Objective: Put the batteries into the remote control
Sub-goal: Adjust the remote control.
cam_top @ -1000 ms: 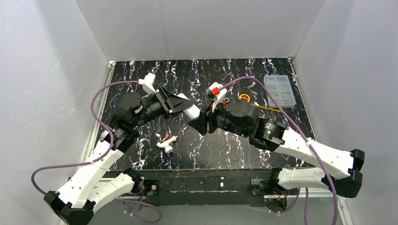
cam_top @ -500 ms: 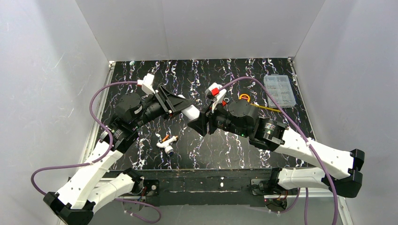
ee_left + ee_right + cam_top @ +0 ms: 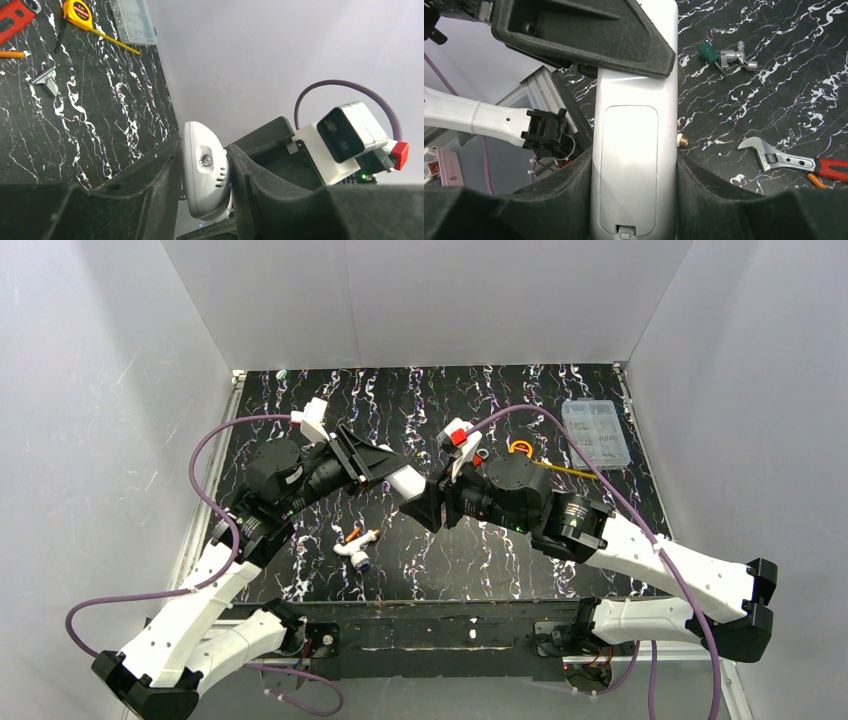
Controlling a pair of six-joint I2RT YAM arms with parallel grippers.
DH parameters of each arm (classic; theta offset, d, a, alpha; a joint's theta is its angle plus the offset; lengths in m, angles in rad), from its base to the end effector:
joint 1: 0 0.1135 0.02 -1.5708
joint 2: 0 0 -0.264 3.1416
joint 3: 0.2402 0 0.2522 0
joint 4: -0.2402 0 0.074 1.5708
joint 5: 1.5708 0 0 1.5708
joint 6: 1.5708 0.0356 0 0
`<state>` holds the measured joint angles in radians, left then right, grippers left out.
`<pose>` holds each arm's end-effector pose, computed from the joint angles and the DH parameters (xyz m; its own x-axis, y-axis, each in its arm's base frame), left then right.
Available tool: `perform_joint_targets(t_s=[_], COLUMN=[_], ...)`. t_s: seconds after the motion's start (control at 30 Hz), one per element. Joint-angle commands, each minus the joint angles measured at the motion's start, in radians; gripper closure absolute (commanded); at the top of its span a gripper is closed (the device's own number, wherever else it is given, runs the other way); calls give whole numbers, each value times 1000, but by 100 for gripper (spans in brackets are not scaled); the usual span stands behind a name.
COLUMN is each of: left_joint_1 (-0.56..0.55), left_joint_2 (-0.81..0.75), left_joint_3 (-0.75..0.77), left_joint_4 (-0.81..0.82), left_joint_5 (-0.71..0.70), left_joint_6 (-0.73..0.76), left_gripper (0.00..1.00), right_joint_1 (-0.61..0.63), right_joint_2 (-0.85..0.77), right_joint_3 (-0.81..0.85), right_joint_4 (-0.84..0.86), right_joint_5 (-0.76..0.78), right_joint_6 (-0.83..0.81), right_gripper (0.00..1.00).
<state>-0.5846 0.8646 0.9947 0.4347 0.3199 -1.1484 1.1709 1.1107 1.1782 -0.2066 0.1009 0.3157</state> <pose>0.1396 -0.1058 0.4633 -0.4969 -0.7094 -0.4998 0.7127 -0.0050 -0.7014 0.1012 0.2303 0.4113 -0.3238 0.0274 -0.9457 -0.8174 0.4952 0.2942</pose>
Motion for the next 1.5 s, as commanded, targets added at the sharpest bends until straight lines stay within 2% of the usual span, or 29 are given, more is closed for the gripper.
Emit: perform_joint_targets(t_s=[0.0, 0.13, 0.33, 0.47, 0.67, 0.73, 0.8, 1.03, 1.23, 1.33, 1.47], left_joint_1=[-4, -4, -6, -6, -8, -8, -8, -8, -7, -7, -8], left_joint_2=[-26, -24, -15, -16, -14, -12, -11, -50, -65, -67, -76], left_joint_3=[6, 6, 13, 11, 2, -17, -31, -57, -50, -59, -74], left_joint_4=[40, 38, 44, 40, 61, 95, 121, 140, 131, 144, 146], left_joint_5=[1, 1, 13, 15, 36, 48, 67, 105, 198, 249, 296], left_joint_6=[13, 11, 7, 11, 5, -10, -20, 11, 41, 36, 35], left_gripper=[66, 75, 98, 100, 100, 100, 100, 100, 100, 100, 100], right_joint_1=[-1, -1, -1, -1, -1, -1, -1, -1, -1, 0, -1], right_joint_2=[-38, -41, -40, -43, -65, -84, -104, -176, -272, -315, -365], right_joint_3=[-10, -13, -12, -8, -15, -23, -28, -34, -75, -109, -156], right_joint_4=[64, 65, 67, 67, 73, 77, 77, 52, 33, 24, 1], right_joint_5=[-3, 4, 6, 8, -17, -29, -48, -146, -109, -110, -152], right_joint_6=[8, 8, 7, 6, -3, -11, -25, -46, -86, -176, -301], right_gripper=[99, 99, 99, 97, 48, 40, 36, 32, 36, 42, 43])
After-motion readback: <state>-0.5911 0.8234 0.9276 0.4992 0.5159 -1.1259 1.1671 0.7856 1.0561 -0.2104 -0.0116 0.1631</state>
